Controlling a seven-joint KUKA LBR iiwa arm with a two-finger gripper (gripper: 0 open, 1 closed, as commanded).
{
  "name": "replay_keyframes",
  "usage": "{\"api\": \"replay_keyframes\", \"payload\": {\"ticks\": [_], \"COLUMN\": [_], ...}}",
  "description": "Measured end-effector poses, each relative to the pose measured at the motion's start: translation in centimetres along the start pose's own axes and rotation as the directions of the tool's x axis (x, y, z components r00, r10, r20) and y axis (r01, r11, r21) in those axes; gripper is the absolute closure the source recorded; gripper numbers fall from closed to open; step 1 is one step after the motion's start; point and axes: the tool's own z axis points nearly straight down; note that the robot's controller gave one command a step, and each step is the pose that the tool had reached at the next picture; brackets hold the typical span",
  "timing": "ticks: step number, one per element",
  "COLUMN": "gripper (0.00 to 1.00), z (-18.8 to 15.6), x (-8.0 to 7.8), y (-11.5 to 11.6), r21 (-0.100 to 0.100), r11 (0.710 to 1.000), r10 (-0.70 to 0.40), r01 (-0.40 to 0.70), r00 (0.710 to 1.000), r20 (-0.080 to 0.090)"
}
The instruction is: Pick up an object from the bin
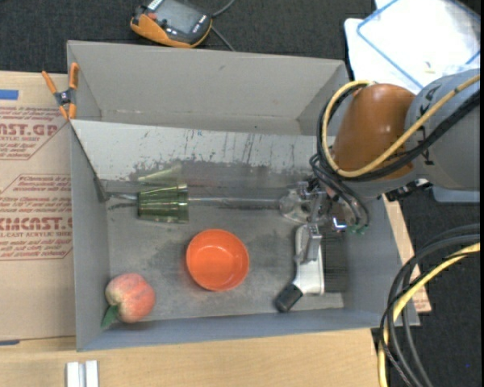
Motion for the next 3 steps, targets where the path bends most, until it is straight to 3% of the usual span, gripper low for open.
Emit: {"api": "replay_keyframes", "payload": {"ticks": [1, 2, 3], "gripper": [0.00, 0.00, 0.00], "z": [2.1, 4.0, 3.7], "x": [-2.5, 2.7, -0.8], "y": [-3.8, 6.0, -4.2], "r21": [0.001, -0.001, 0.005], "r11": [0.942, 0.832, 0.715], "r10": [-0.336, -0.555, -0.700], "r01": [0.336, 0.555, 0.700], "r00": [0.942, 0.832, 0.715], "r20": [0.007, 0.003, 0.007]}}
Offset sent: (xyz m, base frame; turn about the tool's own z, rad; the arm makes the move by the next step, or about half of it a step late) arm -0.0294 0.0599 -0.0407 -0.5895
